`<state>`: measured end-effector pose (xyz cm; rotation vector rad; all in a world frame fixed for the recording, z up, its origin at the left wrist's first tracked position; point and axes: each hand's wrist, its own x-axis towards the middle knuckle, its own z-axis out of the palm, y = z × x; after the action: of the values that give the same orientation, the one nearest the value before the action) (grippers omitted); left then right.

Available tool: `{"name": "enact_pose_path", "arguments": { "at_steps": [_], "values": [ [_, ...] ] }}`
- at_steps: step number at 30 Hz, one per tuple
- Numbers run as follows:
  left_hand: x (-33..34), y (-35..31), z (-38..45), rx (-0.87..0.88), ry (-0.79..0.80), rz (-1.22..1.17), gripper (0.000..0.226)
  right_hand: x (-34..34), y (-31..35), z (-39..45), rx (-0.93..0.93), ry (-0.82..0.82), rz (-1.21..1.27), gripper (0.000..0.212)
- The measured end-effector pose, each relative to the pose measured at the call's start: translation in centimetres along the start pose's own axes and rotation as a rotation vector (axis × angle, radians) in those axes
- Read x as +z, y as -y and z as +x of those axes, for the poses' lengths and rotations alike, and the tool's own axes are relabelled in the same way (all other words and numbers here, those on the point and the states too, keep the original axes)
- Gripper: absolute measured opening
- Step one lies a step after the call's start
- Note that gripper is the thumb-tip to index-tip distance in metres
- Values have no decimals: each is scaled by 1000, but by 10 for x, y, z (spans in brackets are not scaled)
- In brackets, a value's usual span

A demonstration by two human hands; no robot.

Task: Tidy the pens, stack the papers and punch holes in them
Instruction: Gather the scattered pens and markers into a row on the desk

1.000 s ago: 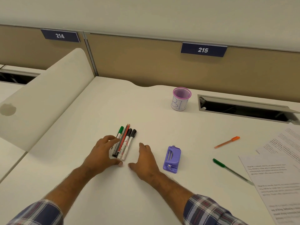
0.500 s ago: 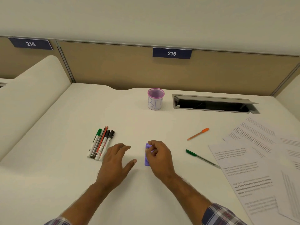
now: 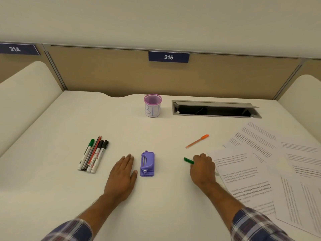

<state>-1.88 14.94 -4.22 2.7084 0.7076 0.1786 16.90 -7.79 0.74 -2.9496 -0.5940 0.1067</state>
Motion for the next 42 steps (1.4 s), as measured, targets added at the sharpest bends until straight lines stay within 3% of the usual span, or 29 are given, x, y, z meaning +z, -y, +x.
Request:
{"name": "enact_pose_path", "arguments": {
  "at_steps": [8, 11, 15, 20, 22, 27, 33, 37, 40, 42],
  "values": [
    [3, 10, 29, 44, 62, 87, 76, 7, -6, 12, -43, -39, -1, 16],
    [6, 12, 29, 55, 53, 89, 80, 4, -2, 21, 19, -154, 283, 10],
    [7, 13, 29, 58, 44, 85, 79, -4, 9, 43, 236, -234, 707, 8],
    [8, 14, 30, 65, 37, 88, 79, -4, 14, 85, 550, -126, 1008, 26],
    [8, 14, 31, 66, 32, 84, 78, -4, 16, 97, 608, -53, 1006, 36],
    [9, 14, 30, 64, 14, 93, 72, -7, 24, 108, 578, -46, 782, 52],
    [9, 14, 31, 69, 8, 102, 65, -7, 28, 114, 476, 38, 497, 29],
    [9, 15, 30, 70, 7, 98, 68, -7, 36, 112, 388, 89, 439, 27],
    [9, 15, 30, 71, 3, 84, 68, -5, 38, 109, 366, 75, 522, 31],
    [9, 15, 31, 71, 4, 82, 69, -3, 40, 107, 330, 53, 672, 22]
  ]
}}
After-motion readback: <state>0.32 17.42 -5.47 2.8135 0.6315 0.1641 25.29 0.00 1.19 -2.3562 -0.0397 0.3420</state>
